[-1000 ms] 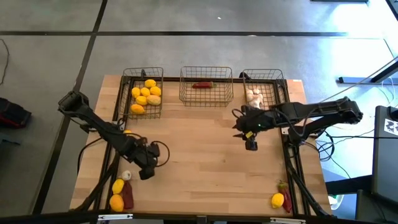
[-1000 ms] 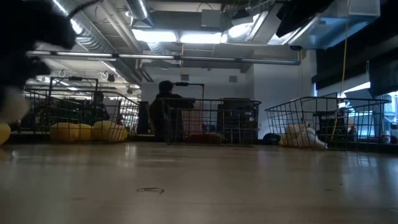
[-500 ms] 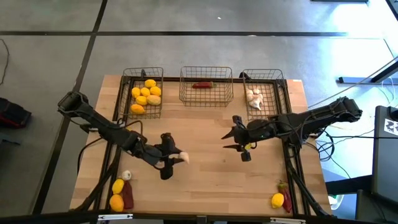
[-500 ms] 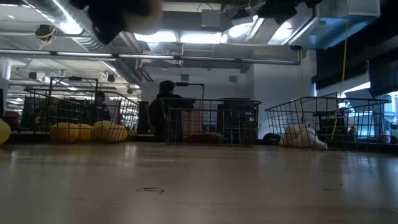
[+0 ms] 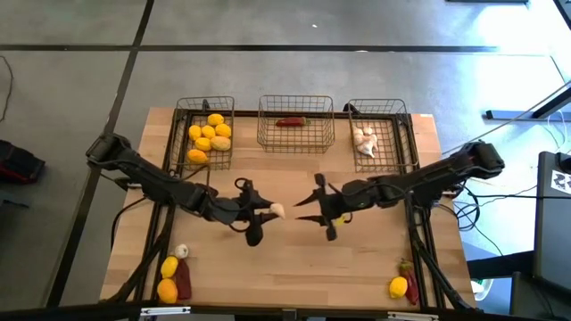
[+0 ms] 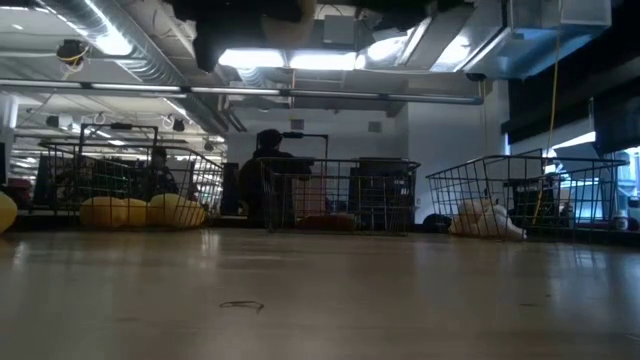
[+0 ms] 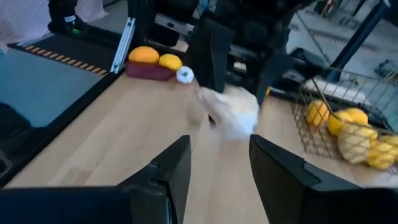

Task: Sort produce into baskets
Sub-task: Put the white garlic into the right gold wire basket

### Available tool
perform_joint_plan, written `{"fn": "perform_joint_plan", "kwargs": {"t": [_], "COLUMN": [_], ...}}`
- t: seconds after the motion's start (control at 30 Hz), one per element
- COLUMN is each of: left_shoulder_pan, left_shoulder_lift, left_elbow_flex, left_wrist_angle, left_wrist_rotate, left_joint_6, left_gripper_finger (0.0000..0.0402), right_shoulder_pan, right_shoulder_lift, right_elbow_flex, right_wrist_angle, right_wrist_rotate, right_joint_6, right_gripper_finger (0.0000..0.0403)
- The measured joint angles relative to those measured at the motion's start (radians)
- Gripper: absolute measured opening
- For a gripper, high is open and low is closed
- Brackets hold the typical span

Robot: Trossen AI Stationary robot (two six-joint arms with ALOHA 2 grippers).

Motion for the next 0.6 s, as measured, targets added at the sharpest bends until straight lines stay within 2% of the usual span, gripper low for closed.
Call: {"fn": "perform_joint_plan", "kwargs": {"t": [0.2, 0.6], "left_shoulder_pan": [0.01, 0.012], "left_shoulder_lift": [0.031, 0.052], "left_elbow_flex": [0.0, 0.0], "left_wrist_angle": [0.055, 0.117], "left_wrist_rotate": [-0.001, -0.001], "left_joint_6": [-0.006, 0.005], "left_gripper_finger": [0.0127, 0.0127], "right_shoulder_pan": [0.0, 0.0], "right_shoulder_lift": [0.086, 0.132], "right_elbow_flex": [0.0, 0.0], "right_wrist_angle": [0.157, 0.247], "right_wrist_rotate": [0.01, 0.036], "right_joint_6": [-0.01, -0.012], "right_gripper_finger": [0.016, 0.015]}}
